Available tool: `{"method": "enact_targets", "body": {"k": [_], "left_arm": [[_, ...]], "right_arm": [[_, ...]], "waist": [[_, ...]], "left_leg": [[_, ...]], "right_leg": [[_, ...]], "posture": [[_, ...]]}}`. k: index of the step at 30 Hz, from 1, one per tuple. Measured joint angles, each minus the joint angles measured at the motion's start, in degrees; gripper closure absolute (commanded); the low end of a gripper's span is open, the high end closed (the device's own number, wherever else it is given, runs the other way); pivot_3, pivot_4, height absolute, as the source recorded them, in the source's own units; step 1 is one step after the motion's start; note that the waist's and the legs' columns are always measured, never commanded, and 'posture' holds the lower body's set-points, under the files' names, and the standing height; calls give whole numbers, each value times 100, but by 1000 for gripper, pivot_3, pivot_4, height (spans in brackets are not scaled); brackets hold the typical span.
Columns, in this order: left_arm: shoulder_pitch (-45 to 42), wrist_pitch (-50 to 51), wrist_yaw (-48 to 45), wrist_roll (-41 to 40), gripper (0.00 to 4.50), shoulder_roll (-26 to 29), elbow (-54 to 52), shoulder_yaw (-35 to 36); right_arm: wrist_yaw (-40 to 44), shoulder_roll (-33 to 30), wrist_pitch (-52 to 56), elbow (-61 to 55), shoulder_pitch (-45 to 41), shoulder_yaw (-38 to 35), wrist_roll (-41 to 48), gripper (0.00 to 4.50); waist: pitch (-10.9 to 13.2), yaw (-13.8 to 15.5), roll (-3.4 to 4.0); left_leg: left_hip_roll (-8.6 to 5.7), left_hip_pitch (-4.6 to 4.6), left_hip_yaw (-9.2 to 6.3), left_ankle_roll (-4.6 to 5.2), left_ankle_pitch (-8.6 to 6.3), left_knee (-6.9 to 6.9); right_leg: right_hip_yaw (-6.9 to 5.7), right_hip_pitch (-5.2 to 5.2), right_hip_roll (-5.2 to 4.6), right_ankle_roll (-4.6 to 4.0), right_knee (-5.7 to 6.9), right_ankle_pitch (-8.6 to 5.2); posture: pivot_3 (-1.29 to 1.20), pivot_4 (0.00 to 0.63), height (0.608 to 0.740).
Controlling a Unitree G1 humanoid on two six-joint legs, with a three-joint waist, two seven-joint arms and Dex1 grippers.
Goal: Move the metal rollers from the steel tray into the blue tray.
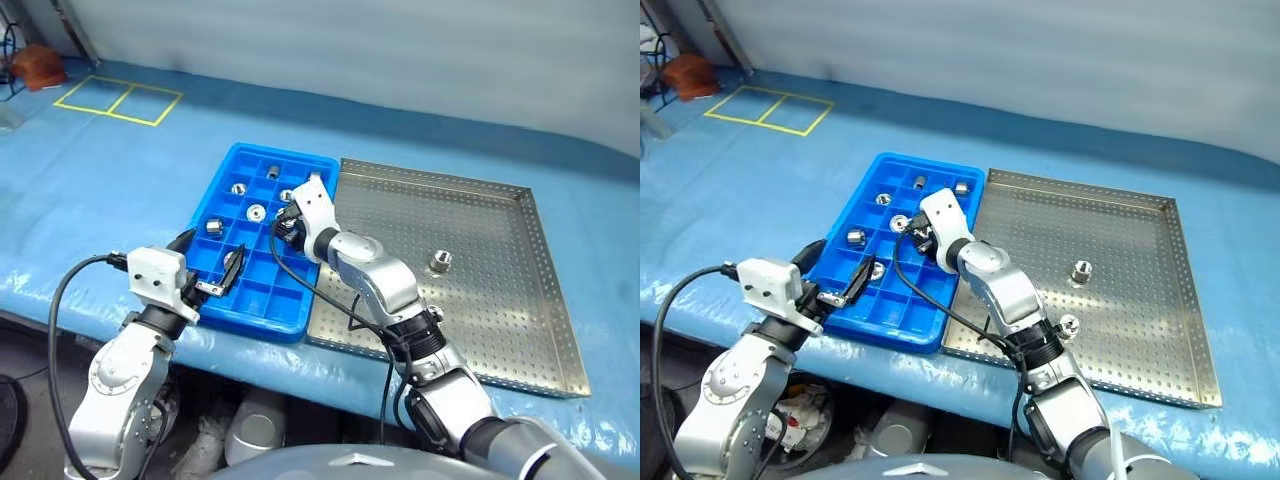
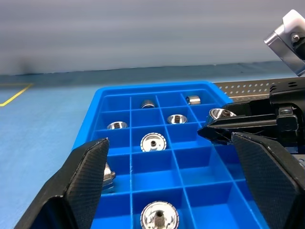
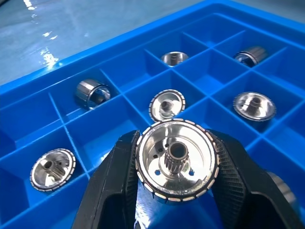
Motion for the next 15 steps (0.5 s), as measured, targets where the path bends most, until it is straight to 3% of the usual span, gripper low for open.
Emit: {"method": "enact_targets", "body": {"k": [8,15], "left_arm": [[19,-1,27,-34,0,-31,0,7],[-165,0,-22,-46,0,-25,4,-38]], "right_arm": [[206,-71,-145,314,0,33,-26,2787],[270,-337,-121,153,52,-86,-23,2787]], "waist": [[0,490,0],[-1,721,0]], "left_leg": [[2,-12,2,-8,-5,-1],[4,-32,4,-14,-8,0]], "right_leg": [[-8,-12,-1,-16,-4,-11],[-12,-32,0,-8,-3,-7]], "posture": [[582,150,740],[518,150,740]]}}
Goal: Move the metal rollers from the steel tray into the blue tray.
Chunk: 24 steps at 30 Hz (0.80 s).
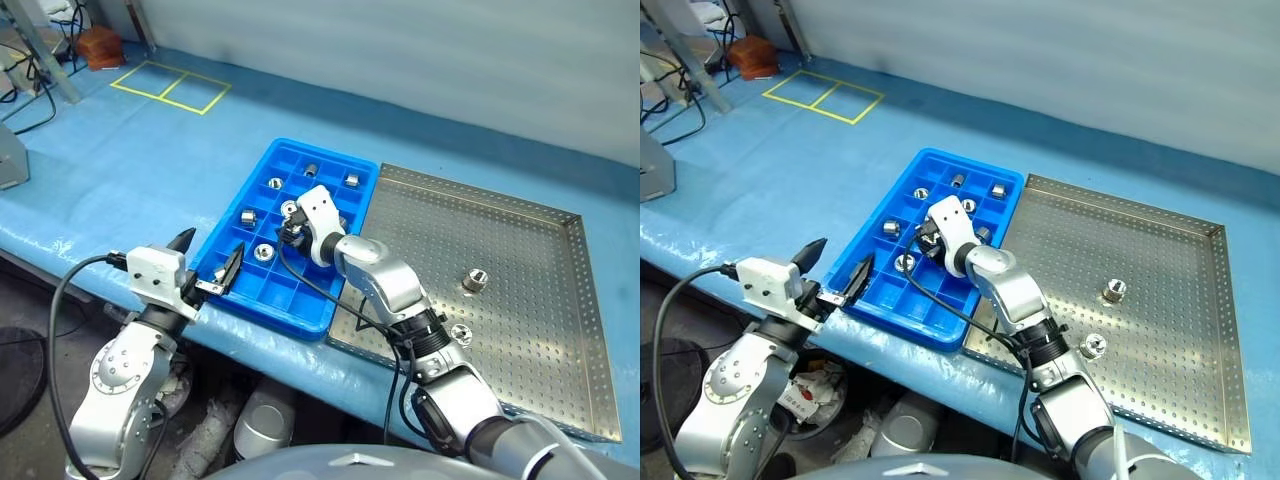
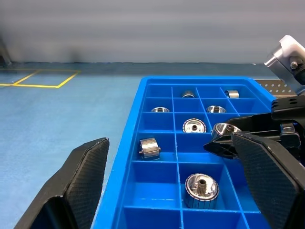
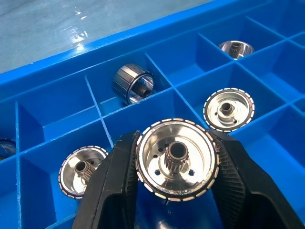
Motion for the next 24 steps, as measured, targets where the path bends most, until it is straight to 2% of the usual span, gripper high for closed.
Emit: {"method": "enact_targets", "body": {"k": [4,10,18,24], "left_arm": [[-124,0,-108,-13,0,26,12,-26],[-238,22,-241,-45,0,56,116,-104],[-530,131,-487,-59,0,118,309,-174],[-924,139,-786,-164,0,172,657,-362]], "right_arm": [[4,-138,120,-272,75,-78,11,2787],[0,-233,374,-678,414,-94,25,2787],[-220,-121,492,-1085,668,-152,34,206],[-552,-114,529,-1785,832,-576,52,206]], "waist": [[-2,24,-2],[-2,24,-2],[-3,-107,-1],[-5,-424,0]], "left_leg": [[0,-47,0,-1,1,9],[-1,-51,-1,-1,1,11],[-1,-50,-2,-2,1,24],[-3,-51,-3,-1,2,29]], "right_leg": [[0,-45,2,9,6,8],[0,-45,3,9,4,8],[-1,-42,3,11,10,8],[2,-36,2,15,8,12]], "posture": [[486,150,740],[453,150,740],[365,150,740],[260,150,740]]}}
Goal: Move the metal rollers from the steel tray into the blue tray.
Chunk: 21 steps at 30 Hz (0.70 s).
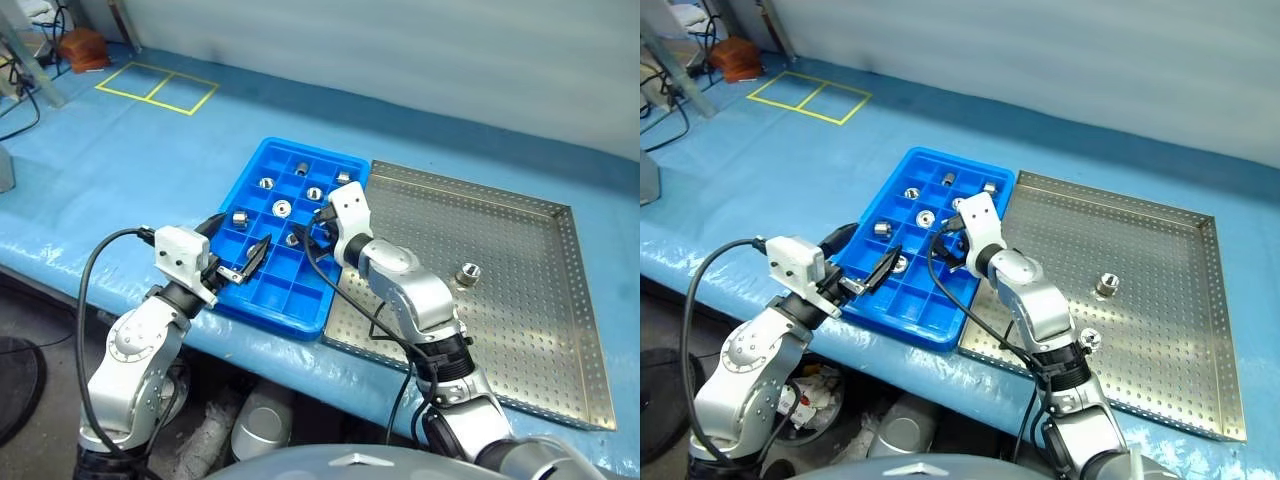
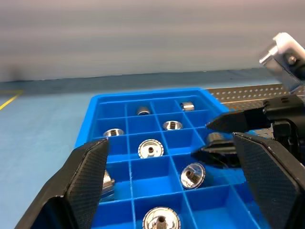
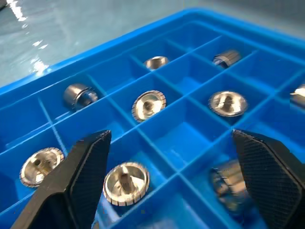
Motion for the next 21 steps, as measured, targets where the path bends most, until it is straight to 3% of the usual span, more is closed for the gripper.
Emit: {"method": "enact_targets", "body": {"k": [5,13,17,21], "left_arm": [[-308,2,-370,-103,0,14,277,-306],[-676,18,-873,-177,0,37,715,-671],[-846,18,-1040,-250,0,28,829,-786],[-918,17,-1153,-269,0,26,931,-790]], "right_arm": [[-443,-12,99,-540,277,-409,-29,206],[-1582,198,205,-774,712,-976,-460,206],[-1919,310,223,-762,758,-1080,-591,206],[-1979,383,211,-677,758,-1114,-605,206]], "waist": [[-1,-466,0],[-2,-1492,2],[-2,-1822,3],[-2,-1922,3]], "left_leg": [[-1,1,-5,1,1,4],[-3,14,-12,5,4,4],[-2,24,-10,4,7,2],[-2,38,-3,5,10,1]], "right_leg": [[2,7,0,-5,2,4],[10,16,0,-28,12,19],[19,16,4,-29,25,18],[29,19,6,-29,36,18]], "posture": [[186,150,740],[92,150,740],[69,150,740],[69,150,740]]}}
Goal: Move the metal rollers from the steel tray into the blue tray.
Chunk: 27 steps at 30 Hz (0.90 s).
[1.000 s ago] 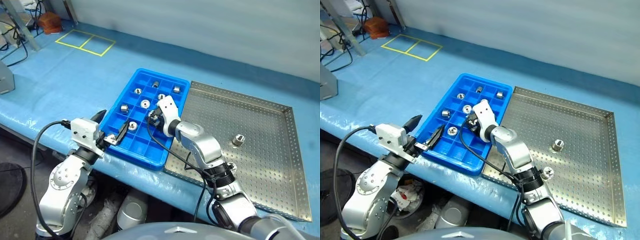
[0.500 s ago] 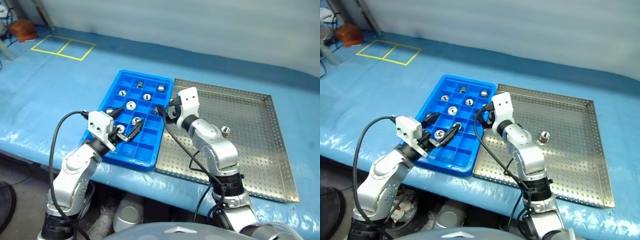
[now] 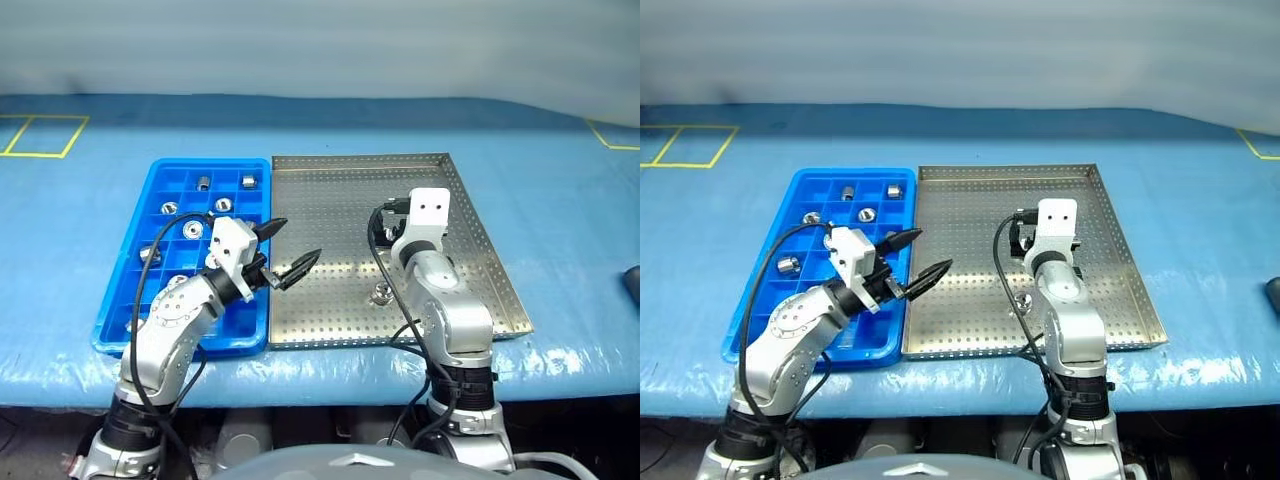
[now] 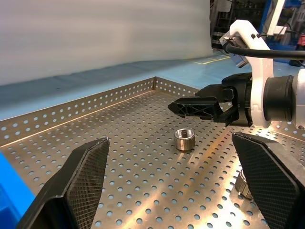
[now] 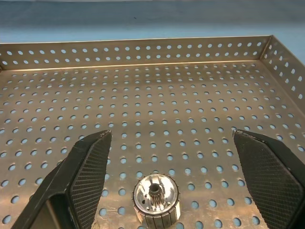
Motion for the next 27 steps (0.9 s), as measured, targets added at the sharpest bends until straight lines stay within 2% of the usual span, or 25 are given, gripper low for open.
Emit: {"method": "enact_targets", "body": {"k": [5,18,21,27], "left_arm": [[1,-7,-66,-8,0,-18,63,-1],[110,-9,-394,7,0,138,62,-221],[109,-12,-408,14,0,133,62,-222],[108,-30,-412,29,0,109,62,-222]], "right_arm": [[2,39,-17,363,-5,-14,4,206],[82,74,-232,1175,9,-209,154,206],[96,49,-274,1321,-4,-232,179,788],[195,3,-408,1564,-101,-234,211,2741]], "waist": [[1,5,0],[1,18,1],[1,17,1],[1,18,1]], "left_leg": [[-2,58,10,1,-1,-8],[-2,63,16,1,-1,-9],[-1,63,17,1,0,-11],[-2,63,18,1,0,-11]], "right_leg": [[7,55,-4,23,-12,-16],[16,57,-4,25,-11,-15],[16,56,-3,25,-11,-15],[17,57,-4,26,-11,-15]], "posture": [[80,150,740],[95,150,740],[95,150,740],[93,150,740]]}}
